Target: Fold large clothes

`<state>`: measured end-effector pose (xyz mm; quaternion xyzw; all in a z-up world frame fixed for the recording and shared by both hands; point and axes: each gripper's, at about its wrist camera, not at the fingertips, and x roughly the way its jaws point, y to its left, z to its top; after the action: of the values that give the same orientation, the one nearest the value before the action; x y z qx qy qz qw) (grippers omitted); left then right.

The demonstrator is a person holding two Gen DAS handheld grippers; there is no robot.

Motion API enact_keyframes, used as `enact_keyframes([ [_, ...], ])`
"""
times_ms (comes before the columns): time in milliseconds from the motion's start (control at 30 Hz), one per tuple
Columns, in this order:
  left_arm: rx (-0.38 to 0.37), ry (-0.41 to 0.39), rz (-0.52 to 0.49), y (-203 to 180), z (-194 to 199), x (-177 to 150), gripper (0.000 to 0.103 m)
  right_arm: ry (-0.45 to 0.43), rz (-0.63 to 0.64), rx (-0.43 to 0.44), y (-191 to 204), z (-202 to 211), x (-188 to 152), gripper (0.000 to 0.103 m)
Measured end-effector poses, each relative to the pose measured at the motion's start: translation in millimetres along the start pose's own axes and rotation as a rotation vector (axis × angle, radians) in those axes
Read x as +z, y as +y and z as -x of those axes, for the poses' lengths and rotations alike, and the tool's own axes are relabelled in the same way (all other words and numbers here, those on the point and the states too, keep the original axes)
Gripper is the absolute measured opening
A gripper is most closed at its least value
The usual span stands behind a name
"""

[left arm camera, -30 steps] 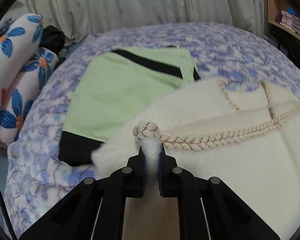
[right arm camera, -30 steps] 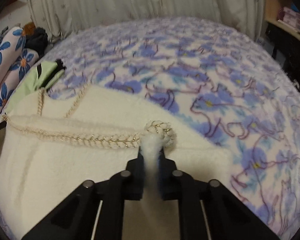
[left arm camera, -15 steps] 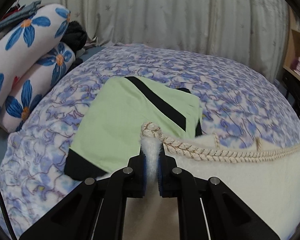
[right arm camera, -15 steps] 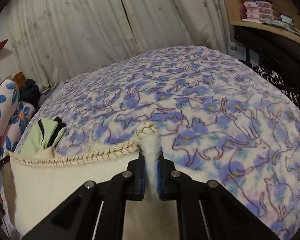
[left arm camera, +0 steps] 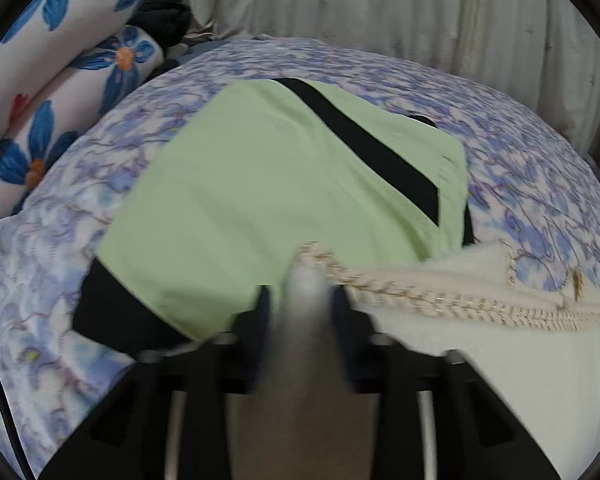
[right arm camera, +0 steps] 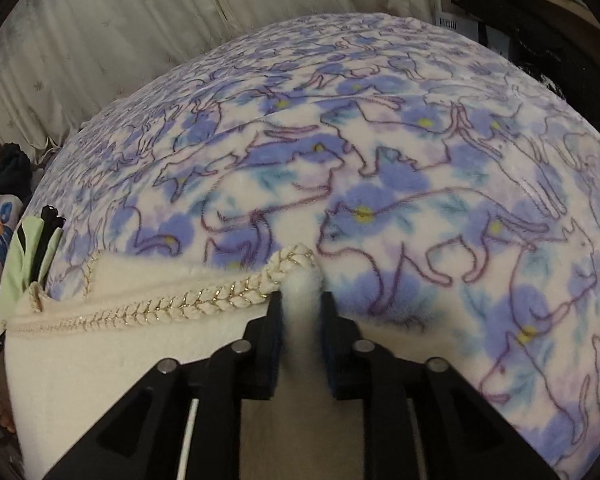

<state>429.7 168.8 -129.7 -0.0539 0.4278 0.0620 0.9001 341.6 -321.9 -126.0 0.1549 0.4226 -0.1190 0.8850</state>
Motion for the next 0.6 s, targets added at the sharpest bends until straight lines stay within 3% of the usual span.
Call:
enact_keyframes([
  [33, 0.013, -0.008, 0.006, 3.1, 5.6, 1.0, 0.049, -0.007, 0.002, -0.01, 2.4, 6.2, 0.5, 0.029],
  [167, 0.017, -0.056, 0.006, 4.9, 34.5, 3.0, 0.05, -0.076, 0.02, 0.03, 20.6, 39.0, -3.7, 0.029],
  [333, -0.036, -0.094, -0.08, -28.6, 76.4, -11.2, 0.049, -0.076, 0.164, 0.13, 89.3, 64.2, -22.2, 0.029],
  [433, -0.082, -0.078, -0.107, -55.2, 87.1, -23.9, 0.049, -0.019, 0.227, 0.174, 133.6, 59.5, -39.4, 0.029],
  [533, -0.165, -0.013, -0.097, -82.2, 85.7, -41.3, 0.049, 0.013, 0.273, 0.224, 164.9, 49.9, -57.5, 0.029],
  [600, -0.17, 0.01, -0.113, -94.3, 80.7, -52.2, 0.049, 0.019, 0.3, 0.205, 176.3, 42.7, -67.4, 0.029],
])
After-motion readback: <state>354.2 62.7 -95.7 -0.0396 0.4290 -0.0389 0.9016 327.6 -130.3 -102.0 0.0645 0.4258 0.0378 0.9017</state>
